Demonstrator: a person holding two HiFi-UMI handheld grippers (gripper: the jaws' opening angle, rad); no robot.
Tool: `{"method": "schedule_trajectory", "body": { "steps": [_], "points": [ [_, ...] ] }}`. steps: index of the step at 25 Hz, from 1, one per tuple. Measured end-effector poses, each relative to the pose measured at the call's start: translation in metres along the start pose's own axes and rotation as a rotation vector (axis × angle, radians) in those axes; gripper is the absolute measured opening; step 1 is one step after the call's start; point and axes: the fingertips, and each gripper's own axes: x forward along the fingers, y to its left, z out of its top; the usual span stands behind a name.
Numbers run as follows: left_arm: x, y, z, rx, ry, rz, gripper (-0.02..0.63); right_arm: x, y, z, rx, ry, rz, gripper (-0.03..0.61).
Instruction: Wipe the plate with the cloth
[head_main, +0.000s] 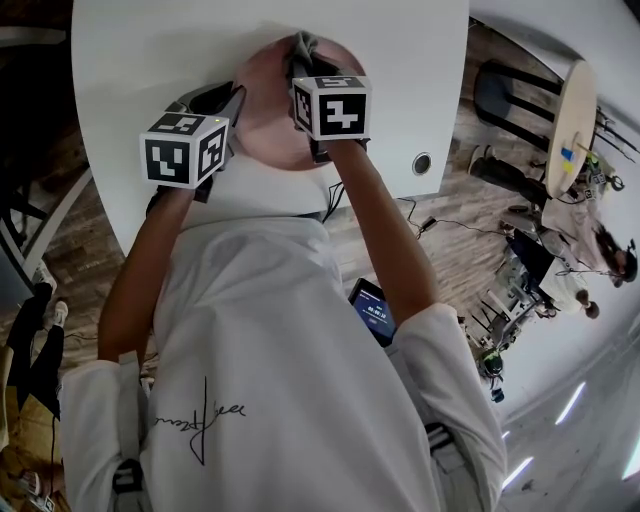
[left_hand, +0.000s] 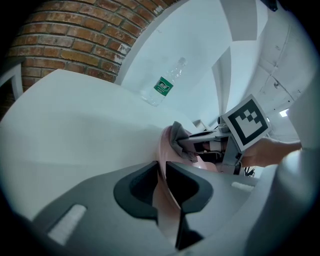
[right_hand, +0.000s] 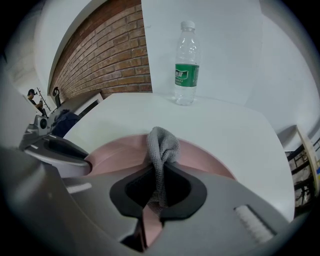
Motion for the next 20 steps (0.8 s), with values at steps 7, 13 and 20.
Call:
{"method": "schedule_trajectory", "body": {
  "steps": [7,13,20],
  "points": [
    [0.0,0.0,0.001,-0.008,-0.004,-0.002,0.063,0.001,0.013,0.001,0.009,0.004,0.031,0.023],
    [0.001,0.001,0.001,-0.024,-0.007,-0.003,0.061,0.002,0.021,-0.001,0.004,0.005,0.058,0.023],
    [0.001,0.003,0.001,-0.048,-0.017,0.0,0.054,0.003,0.03,-0.001,0.014,0.003,0.066,0.023]
  ]
}}
